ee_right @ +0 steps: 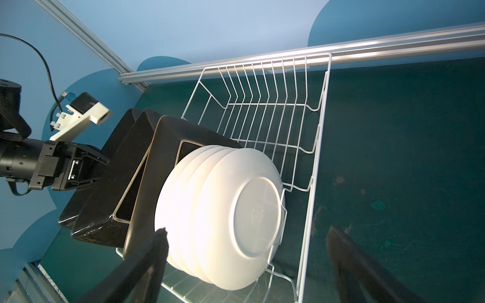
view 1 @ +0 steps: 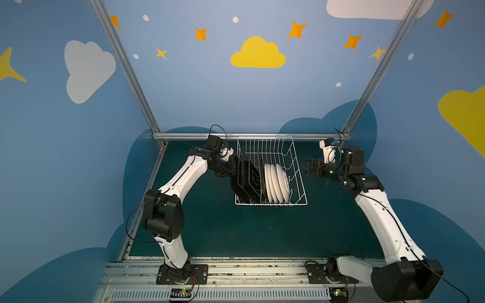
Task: Unload the plates from the dish rack
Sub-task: Pick up a plate from the dish rack.
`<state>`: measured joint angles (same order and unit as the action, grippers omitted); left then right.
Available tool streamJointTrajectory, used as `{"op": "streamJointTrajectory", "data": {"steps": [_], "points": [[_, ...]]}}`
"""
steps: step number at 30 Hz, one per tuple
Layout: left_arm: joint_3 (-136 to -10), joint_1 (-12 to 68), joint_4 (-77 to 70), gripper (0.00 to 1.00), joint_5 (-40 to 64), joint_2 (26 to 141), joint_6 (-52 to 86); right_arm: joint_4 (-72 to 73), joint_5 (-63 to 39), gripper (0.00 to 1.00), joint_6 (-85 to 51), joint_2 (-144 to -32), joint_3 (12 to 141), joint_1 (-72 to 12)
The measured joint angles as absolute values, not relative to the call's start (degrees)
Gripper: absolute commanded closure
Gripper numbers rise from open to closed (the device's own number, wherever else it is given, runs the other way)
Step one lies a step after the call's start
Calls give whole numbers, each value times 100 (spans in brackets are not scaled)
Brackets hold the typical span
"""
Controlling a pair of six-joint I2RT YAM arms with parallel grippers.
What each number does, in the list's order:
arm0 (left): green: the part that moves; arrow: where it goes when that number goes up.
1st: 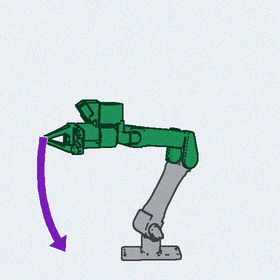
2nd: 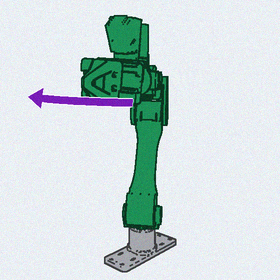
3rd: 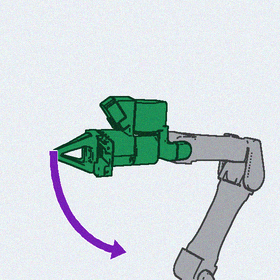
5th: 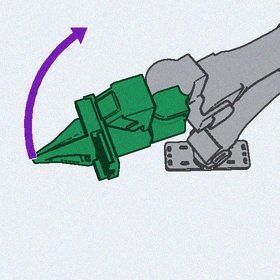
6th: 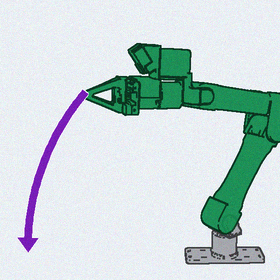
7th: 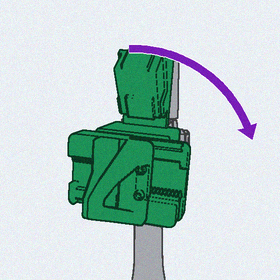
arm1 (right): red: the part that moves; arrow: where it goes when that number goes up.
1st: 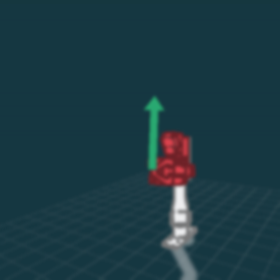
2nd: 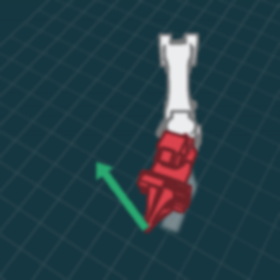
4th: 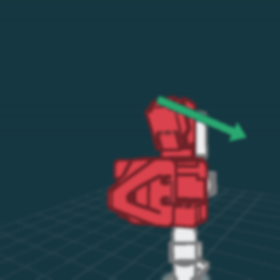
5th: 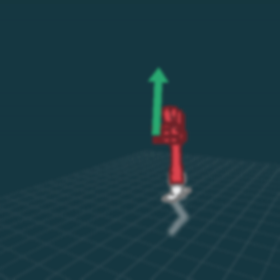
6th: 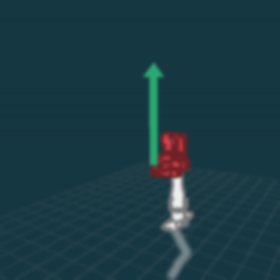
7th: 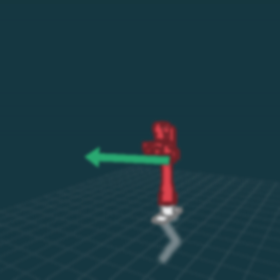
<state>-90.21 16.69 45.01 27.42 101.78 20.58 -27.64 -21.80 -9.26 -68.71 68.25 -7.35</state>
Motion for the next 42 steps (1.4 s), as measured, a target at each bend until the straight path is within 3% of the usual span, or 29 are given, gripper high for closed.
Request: {"op": "streamJointTrajectory", "data": {"steps": [24,42], "points": [[-9030,1769,4499,76,2692,10241,2556,-2681,-2156,6,-1004,-6864,6726,-735],[-9026,1778,4495,88,2596,10230,2790,-2902,-2571,6,-757,-7039,6818,-766]]}}
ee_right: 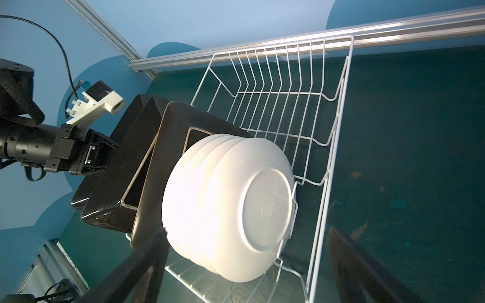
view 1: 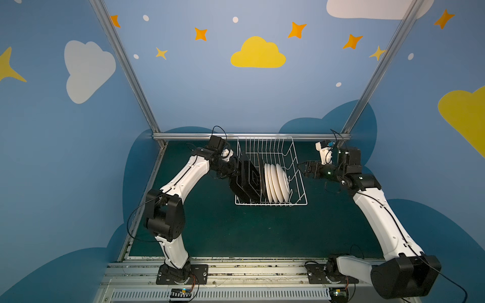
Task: Unload the plates from the dish rack
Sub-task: Pick up a plate from the dish rack.
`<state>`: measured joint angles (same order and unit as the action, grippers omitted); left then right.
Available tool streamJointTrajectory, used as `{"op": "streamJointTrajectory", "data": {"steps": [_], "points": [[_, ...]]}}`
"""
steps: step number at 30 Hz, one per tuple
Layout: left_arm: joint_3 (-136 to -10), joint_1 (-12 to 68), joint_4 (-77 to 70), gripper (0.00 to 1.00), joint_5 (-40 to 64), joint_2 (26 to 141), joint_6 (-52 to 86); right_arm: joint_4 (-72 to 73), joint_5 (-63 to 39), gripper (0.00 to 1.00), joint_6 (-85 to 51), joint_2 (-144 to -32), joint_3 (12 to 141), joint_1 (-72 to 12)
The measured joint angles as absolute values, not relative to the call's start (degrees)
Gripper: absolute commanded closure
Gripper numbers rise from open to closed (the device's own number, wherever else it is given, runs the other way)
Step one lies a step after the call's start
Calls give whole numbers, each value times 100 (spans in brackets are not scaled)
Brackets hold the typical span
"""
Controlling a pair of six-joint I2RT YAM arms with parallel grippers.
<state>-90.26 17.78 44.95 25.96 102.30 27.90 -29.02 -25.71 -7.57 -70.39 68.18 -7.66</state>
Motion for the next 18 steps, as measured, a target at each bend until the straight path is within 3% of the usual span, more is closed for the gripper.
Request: {"op": "streamJointTrajectory", "data": {"steps": [5,18], "points": [[-9028,1778,4495,97,2589,10230,2838,-3052,-2624,6,-628,-7083,6908,-770],[-9043,1780,4466,97,2571,10210,2995,-3111,-2622,6,-530,-7135,6923,-788]]}}
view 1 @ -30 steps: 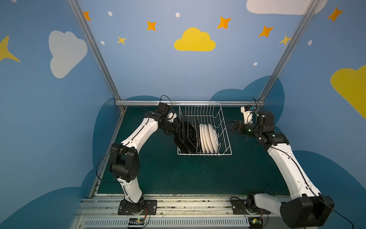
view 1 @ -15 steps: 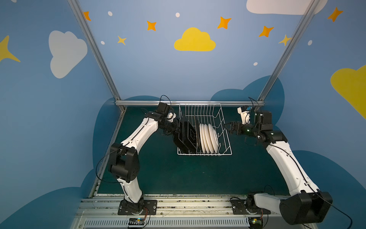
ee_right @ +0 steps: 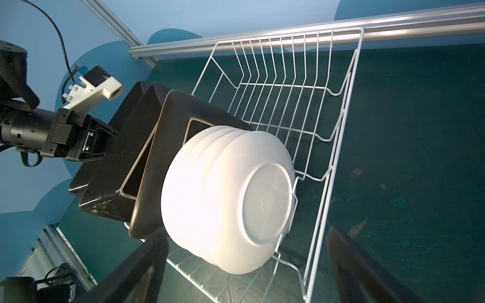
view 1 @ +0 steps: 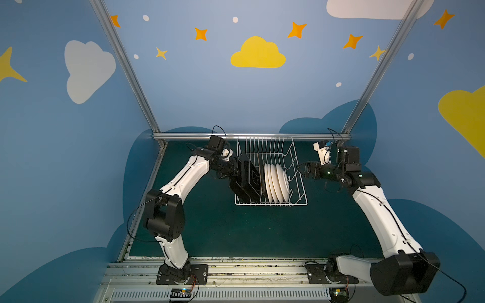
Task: Unload the plates from the dish rack
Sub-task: Pick up a plate from the dish rack.
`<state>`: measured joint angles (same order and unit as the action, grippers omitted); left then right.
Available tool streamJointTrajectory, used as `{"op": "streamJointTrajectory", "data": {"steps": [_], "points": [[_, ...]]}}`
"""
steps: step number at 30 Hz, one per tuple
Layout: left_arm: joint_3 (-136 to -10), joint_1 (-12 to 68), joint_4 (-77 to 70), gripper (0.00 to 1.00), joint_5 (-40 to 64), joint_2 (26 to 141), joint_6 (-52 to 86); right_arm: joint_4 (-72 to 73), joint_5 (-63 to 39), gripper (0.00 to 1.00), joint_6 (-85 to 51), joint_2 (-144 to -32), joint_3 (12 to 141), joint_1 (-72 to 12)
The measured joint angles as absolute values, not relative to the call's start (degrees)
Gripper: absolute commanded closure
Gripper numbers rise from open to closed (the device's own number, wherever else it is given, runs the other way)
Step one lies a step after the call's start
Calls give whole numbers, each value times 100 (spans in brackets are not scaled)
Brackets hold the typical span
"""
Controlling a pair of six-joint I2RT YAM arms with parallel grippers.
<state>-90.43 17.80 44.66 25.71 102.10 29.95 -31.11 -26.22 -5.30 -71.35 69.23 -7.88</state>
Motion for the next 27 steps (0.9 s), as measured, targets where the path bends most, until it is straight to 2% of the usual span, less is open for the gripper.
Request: {"op": "streamJointTrajectory", "data": {"steps": [27], "points": [[-9627,1520,5059,97,2692,10110,3103,-3004,-2545,6,-609,-7067,6921,-799]]}}
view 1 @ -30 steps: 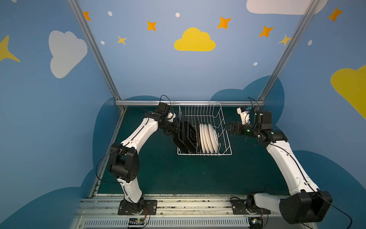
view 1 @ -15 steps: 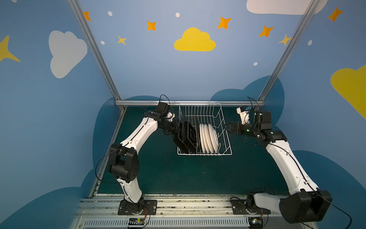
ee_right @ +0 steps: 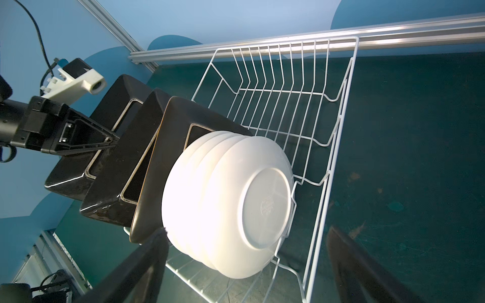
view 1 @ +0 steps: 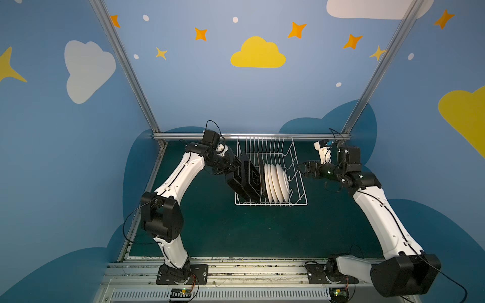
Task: Unload the plates from the dish rack
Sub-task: Pick up a plate from the dish rack.
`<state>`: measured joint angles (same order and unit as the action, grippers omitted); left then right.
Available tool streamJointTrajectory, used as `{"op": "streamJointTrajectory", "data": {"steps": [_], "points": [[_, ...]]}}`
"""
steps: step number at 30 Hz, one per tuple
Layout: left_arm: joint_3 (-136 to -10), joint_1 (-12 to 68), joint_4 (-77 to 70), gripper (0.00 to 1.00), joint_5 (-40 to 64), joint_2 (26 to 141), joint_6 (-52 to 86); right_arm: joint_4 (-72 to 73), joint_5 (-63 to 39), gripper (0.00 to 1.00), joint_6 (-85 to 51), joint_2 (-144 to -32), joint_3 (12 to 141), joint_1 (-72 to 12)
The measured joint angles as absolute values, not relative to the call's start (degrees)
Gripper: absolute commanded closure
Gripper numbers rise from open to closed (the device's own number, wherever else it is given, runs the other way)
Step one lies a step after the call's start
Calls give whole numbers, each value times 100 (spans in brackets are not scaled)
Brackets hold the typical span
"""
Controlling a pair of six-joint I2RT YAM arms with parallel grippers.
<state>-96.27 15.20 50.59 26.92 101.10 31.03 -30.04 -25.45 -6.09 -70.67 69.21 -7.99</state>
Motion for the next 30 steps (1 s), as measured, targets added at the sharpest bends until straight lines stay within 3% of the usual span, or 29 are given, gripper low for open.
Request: {"op": "streamJointTrajectory", "data": {"steps": [30], "points": [[-11933,1225,6438,97,1594,10057,2108,-2606,-2582,6,-930,-7067,6847,-897]]}}
